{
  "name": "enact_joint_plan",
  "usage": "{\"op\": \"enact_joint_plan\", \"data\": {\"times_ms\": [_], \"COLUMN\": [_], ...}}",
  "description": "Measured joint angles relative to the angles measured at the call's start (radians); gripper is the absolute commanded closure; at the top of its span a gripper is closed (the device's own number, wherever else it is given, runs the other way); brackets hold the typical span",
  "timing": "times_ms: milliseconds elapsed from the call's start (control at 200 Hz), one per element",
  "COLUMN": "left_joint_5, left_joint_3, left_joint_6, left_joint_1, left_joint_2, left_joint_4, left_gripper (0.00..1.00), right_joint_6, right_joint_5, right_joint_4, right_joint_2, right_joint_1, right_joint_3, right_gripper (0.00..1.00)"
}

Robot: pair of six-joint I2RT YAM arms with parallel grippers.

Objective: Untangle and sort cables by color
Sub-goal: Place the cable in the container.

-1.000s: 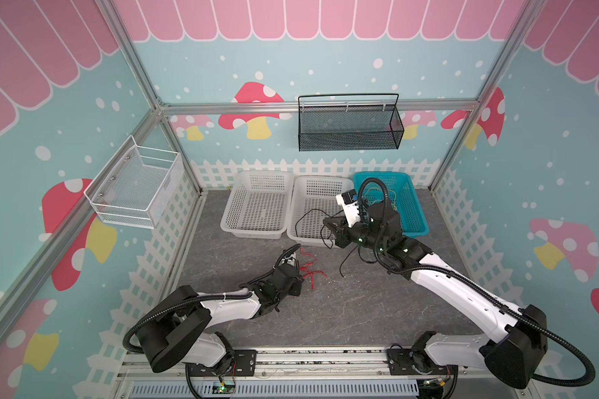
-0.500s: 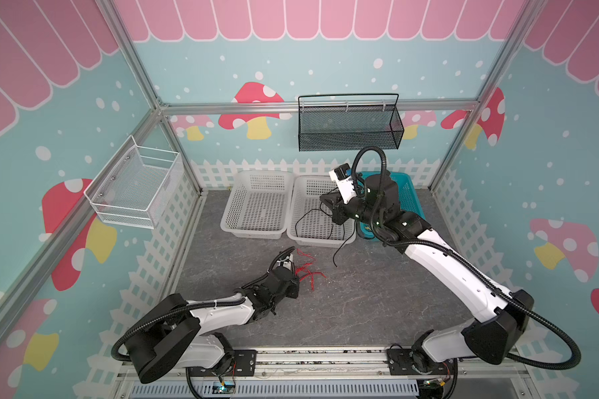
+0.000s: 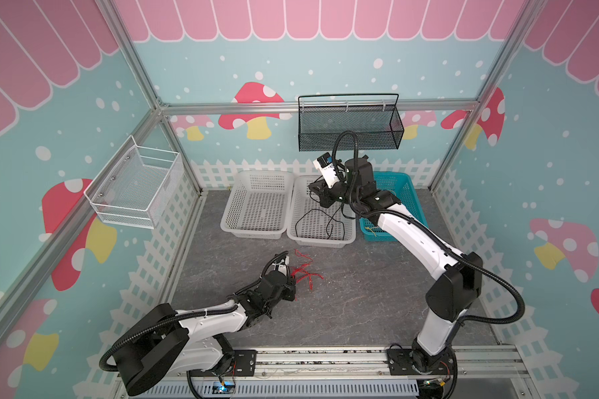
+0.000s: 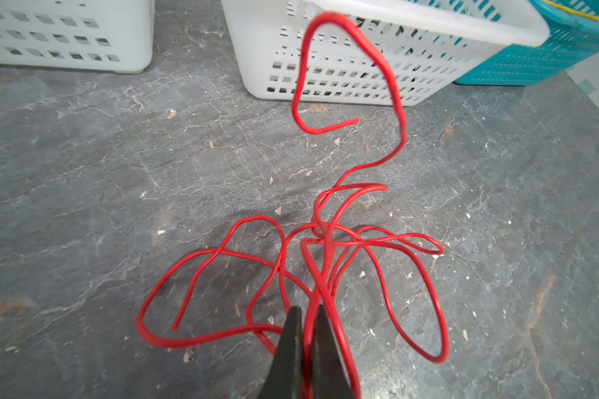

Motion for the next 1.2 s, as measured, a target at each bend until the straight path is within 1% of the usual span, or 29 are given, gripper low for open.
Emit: {"op": "enact_joint_plan", "data": {"times_ms": [130,265,310,325,330,360,415,480,525,745,930,1031,1201], "left_joint_5": [0.0,-0.003,-0.003,-0.003,-0.003,-0.003,-0.003,-0.003,-0.003,0.0,0.002,0.006,0.016], "left_joint_3": [-0.005,-0.006,-0.006,-0.006,-0.006,-0.006,-0.006,-0.006,-0.006,-0.006,-0.006,-0.006,-0.005], "left_joint_6": [0.005,0.011,0.014,0.015,0.016,0.019,0.026,0.031,0.035,0.052,0.056,0.059,0.063], "left_joint_1": [0.0,0.0,0.0,0.0,0.0,0.0,0.0,0.0,0.0,0.0,0.0,0.0,-0.008], "left_joint_2": [-0.008,-0.02,-0.023,-0.024,-0.025,-0.028,-0.034,-0.038,-0.039,-0.049,-0.057,-0.06,-0.059], "left_joint_4": [0.002,0.003,0.002,0.002,0.002,0.002,0.003,0.002,0.002,-0.002,-0.002,-0.001,-0.002], "left_gripper": [1.0,1.0,1.0,1.0,1.0,1.0,1.0,1.0,1.0,1.0,1.0,1.0,1.0], "right_joint_6": [0.008,0.034,0.042,0.047,0.047,0.056,0.059,0.064,0.073,0.072,0.071,0.07,0.063], "right_joint_5": [-0.022,-0.026,-0.02,-0.015,-0.015,-0.008,0.01,0.032,0.045,0.112,0.18,0.19,0.159], "right_joint_4": [0.006,0.002,-0.002,-0.007,-0.007,-0.014,-0.022,-0.035,-0.037,-0.049,-0.073,-0.064,0.019], "right_joint_2": [0.103,0.2,0.224,0.232,0.232,0.246,0.259,0.262,0.262,0.237,0.138,0.056,-0.109], "right_joint_1": [-0.029,-0.058,-0.066,-0.07,-0.07,-0.075,-0.08,-0.083,-0.083,-0.082,-0.082,-0.082,-0.08], "right_joint_3": [0.0,0.0,0.0,0.0,0.0,0.0,0.0,0.0,0.0,-0.02,-0.095,-0.165,-0.362], "right_gripper": [0.99,0.77,0.68,0.63,0.63,0.55,0.46,0.42,0.37,0.34,0.35,0.37,0.42]}}
